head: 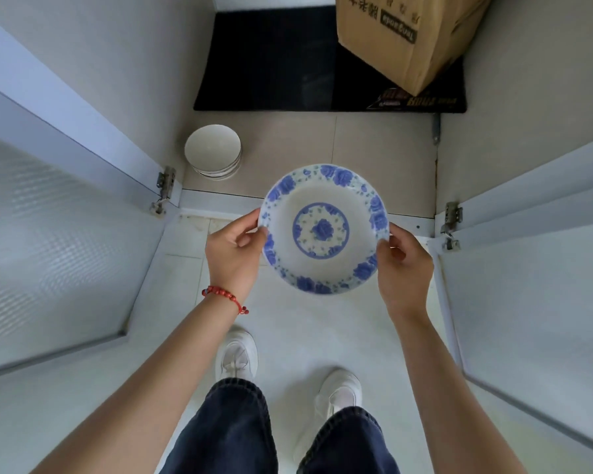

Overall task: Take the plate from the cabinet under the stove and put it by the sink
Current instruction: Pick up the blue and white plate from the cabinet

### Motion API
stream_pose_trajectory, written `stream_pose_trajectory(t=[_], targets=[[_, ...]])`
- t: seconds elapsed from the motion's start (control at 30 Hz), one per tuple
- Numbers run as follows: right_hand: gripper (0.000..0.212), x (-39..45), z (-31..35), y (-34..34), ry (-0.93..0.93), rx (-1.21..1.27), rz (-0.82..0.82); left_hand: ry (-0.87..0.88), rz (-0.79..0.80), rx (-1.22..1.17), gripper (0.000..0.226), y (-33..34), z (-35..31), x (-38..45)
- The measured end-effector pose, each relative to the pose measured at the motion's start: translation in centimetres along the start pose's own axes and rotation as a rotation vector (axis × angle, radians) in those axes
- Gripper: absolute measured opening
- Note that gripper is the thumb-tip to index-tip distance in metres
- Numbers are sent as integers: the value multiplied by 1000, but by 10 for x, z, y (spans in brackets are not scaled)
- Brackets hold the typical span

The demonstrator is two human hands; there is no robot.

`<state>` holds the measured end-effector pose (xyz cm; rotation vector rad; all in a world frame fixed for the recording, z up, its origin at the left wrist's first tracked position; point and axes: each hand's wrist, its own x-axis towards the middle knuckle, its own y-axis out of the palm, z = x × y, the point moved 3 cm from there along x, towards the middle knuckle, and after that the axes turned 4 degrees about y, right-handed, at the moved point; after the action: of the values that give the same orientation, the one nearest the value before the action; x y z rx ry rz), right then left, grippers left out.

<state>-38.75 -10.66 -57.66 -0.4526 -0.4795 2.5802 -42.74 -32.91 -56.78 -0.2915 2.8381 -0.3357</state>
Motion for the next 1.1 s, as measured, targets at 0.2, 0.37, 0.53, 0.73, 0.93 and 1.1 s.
stream_pose_trajectory(t=[0.2, 0.37, 0.53, 0.73, 0.93, 1.1], targets=[[28, -50, 72, -44, 98, -12, 31, 7, 6, 41, 33, -37, -82, -51], [31, -93, 137, -88, 140, -50, 39, -9, 0, 65, 32, -68, -149, -97], [29, -137, 193, -131, 142, -70, 34, 28, 15, 111, 31, -94, -213, -138], [30, -170, 244, -177, 138, -42, 18, 46, 42, 107, 31, -106, -278, -176], [34, -192, 283, -212, 164, 28, -34, 96, 86, 126, 30, -107, -327, -192], [35, -209, 305, -226, 171, 63, -168, 146, 206, 154, 30, -104, -355, -187]])
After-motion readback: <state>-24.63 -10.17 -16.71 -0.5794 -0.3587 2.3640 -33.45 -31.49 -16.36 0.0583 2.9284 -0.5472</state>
